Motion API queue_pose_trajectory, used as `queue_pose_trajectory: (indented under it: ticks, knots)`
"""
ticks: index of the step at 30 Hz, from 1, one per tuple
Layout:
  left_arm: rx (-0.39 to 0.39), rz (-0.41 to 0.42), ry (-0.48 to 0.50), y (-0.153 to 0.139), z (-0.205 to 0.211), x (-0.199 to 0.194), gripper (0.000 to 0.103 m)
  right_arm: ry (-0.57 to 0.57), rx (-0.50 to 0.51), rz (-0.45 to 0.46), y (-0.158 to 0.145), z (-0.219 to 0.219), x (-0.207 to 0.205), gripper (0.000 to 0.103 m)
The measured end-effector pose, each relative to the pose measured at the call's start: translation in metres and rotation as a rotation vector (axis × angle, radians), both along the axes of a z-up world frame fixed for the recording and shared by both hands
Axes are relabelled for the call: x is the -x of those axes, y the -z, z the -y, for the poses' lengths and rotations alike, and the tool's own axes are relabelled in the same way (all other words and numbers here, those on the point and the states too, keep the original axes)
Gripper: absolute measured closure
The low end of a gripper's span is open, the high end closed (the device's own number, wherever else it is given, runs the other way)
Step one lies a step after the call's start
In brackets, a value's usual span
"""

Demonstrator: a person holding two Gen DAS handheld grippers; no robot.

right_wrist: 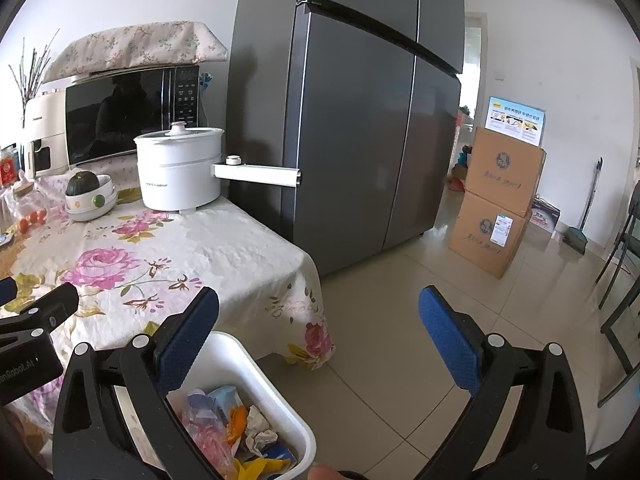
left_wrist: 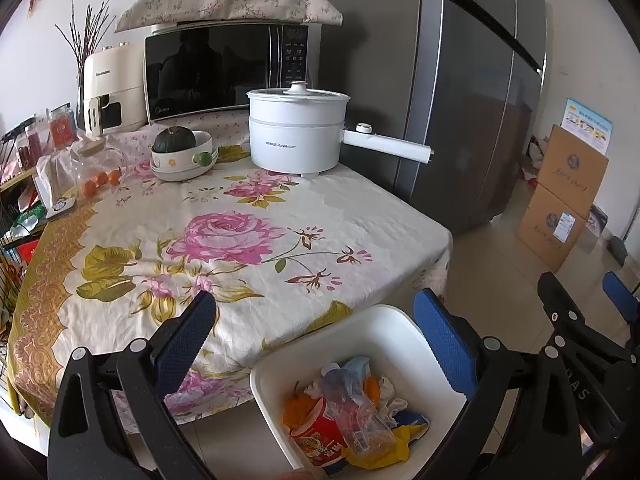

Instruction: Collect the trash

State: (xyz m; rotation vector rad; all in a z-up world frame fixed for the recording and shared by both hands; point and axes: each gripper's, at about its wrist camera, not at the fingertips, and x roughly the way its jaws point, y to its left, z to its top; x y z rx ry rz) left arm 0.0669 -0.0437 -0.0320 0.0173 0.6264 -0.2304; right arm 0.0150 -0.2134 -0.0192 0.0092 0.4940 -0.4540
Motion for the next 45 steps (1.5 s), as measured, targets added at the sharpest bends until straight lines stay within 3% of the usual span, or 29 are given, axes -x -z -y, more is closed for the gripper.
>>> queue_pose_trajectory:
  ticks: [45]
  knots:
    - [0.005, -0.027, -0.011, 0.0074, 0.0000, -0.0041, 0.007, -0.011, -0.005, -0.024, 0.0073, 0.0009, -0.0044, 0.007]
